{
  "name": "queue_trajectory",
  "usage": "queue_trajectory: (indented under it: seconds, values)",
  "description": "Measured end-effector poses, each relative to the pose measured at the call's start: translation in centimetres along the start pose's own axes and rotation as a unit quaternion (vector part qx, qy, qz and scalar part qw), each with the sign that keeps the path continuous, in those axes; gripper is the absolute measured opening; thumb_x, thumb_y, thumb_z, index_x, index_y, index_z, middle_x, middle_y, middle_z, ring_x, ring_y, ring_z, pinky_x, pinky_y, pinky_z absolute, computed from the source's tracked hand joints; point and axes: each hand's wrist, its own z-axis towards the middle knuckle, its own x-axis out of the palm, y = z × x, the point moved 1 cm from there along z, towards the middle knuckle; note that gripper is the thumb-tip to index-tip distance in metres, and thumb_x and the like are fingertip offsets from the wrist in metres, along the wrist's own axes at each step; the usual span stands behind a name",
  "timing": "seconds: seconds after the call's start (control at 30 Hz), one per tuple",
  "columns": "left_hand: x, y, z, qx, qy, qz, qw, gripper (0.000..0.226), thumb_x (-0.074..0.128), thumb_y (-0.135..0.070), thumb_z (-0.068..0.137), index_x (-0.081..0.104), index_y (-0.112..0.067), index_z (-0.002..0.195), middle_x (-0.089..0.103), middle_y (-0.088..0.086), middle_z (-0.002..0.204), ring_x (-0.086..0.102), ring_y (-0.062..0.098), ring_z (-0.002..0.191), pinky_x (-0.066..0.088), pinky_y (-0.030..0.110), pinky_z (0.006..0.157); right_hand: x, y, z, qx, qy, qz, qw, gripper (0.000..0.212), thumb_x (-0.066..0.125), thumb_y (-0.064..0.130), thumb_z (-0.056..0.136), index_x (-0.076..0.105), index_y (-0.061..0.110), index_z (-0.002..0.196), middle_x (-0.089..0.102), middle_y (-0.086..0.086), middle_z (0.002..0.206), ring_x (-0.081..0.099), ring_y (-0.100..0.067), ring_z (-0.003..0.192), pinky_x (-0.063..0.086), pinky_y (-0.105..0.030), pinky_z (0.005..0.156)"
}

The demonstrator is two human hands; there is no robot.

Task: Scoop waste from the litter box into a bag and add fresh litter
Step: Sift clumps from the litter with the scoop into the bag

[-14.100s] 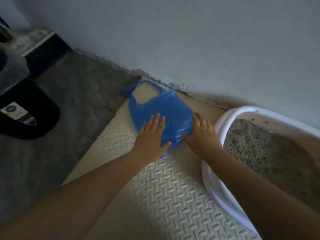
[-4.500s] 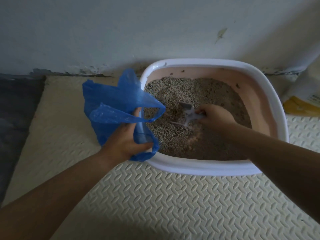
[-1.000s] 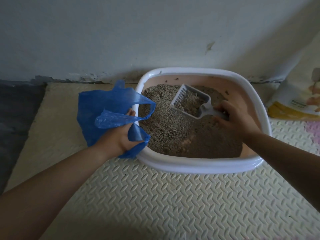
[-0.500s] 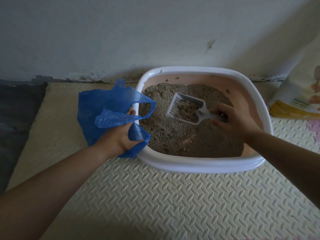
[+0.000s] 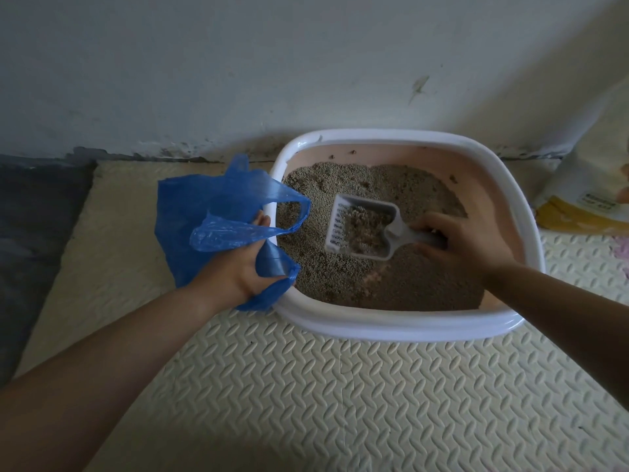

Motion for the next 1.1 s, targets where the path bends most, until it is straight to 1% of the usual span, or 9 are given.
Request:
queue_trajectory:
  seconds: [0.07,0.17,0.27,0.37,0.47,0.63,0.77,0.9,1.1]
  values:
    - [0.0,-0.1,0.0,0.002,0.0,0.003,1.0,0.121,0.067,-0.071,0.057,0.004,-0.03,0.151,0.004,-0.017,0.156,0.009,0.005,0.143,0.012,0.027,0.117,0.1,0.2,0.0,0.003,-0.007,-0.002,1.0,0.026,0.073,0.017,0.078,0.063,0.019,0.102,0.046,0.02,0.075,0.048,-0.012,0.062,0.038,-0.031,0.054]
    - [-0.1,-0.2,-0.1,0.007,0.002,0.01,1.0,0.121,0.067,-0.072,0.057,0.003,-0.031,0.151,0.003,-0.022,0.152,0.007,0.003,0.143,0.012,0.029,0.118,0.1,0.3,0.0,-0.001,-0.009,-0.006,1.0,0.025,0.073,0.019,0.079,0.063,0.02,0.102,0.051,0.015,0.077,0.05,-0.013,0.063,0.043,-0.033,0.054]
    - [-0.1,0.0,-0.1,0.004,-0.001,0.012,1.0,0.12,0.071,-0.069,0.06,0.004,-0.031,0.151,0.004,-0.016,0.157,0.007,0.005,0.144,0.012,0.032,0.119,-0.1,0.4,0.1,0.006,-0.011,0.0,1.0,0.025,0.073,0.02,0.079,0.064,0.02,0.103,0.052,0.014,0.076,0.051,-0.013,0.063,0.045,-0.034,0.056]
    - [-0.1,-0.3,-0.1,0.006,0.0,0.011,1.0,0.116,0.077,-0.057,0.066,0.003,-0.03,0.151,0.002,-0.014,0.158,0.005,0.003,0.142,0.01,0.029,0.118,-0.1,0.3,0.2,0.012,-0.011,0.008,1.0,0.024,0.072,0.021,0.08,0.064,0.021,0.103,0.053,0.013,0.077,0.051,-0.013,0.063,0.046,-0.034,0.057]
    - [-0.1,-0.4,-0.1,0.004,-0.002,0.012,1.0,0.115,0.077,-0.054,0.067,0.003,-0.029,0.151,0.002,-0.014,0.158,0.005,0.001,0.14,0.009,0.026,0.116,0.1,0.4,0.2,0.007,-0.005,-0.002,1.0,0.026,0.071,0.023,0.08,0.065,0.023,0.106,0.057,0.014,0.08,0.054,-0.013,0.065,0.048,-0.035,0.058]
    - [-0.2,-0.4,-0.2,0.002,-0.001,0.01,1.0,0.115,0.077,-0.058,0.067,0.004,-0.03,0.151,0.004,-0.013,0.158,0.007,0.005,0.143,0.011,0.029,0.117,0.2,0.3,0.0,0.003,-0.007,0.001,1.0,0.028,0.073,0.021,0.08,0.067,0.022,0.107,0.056,0.016,0.083,0.054,-0.011,0.067,0.047,-0.032,0.059]
    - [-0.1,0.1,0.1,-0.012,0.002,0.005,1.0,0.118,0.067,-0.071,0.058,0.005,-0.033,0.151,0.008,-0.013,0.158,0.013,0.009,0.144,0.016,0.036,0.119,0.2,0.0,0.0,0.021,-0.026,0.022,0.999,0.028,0.072,0.021,0.079,0.066,0.021,0.107,0.059,0.013,0.083,0.055,-0.013,0.069,0.05,-0.037,0.061]
    - [0.0,0.2,0.1,-0.007,0.001,0.01,1.0,0.117,0.069,-0.068,0.06,0.005,-0.032,0.151,0.005,-0.014,0.158,0.009,0.007,0.144,0.014,0.033,0.119,0.3,-0.2,-0.1,0.019,-0.019,0.019,0.999,0.028,0.071,0.024,0.08,0.065,0.023,0.108,0.06,0.013,0.085,0.056,-0.013,0.071,0.051,-0.038,0.061]
    - [0.0,0.0,-0.1,-0.007,-0.004,0.011,1.0,0.12,0.064,-0.074,0.055,0.006,-0.032,0.151,0.006,-0.014,0.157,0.008,0.006,0.144,0.013,0.033,0.119,0.2,-0.7,-0.1,0.022,-0.017,0.018,0.999,0.031,0.072,0.022,0.078,0.063,0.025,0.107,0.06,0.011,0.084,0.057,-0.015,0.071,0.05,-0.037,0.062]
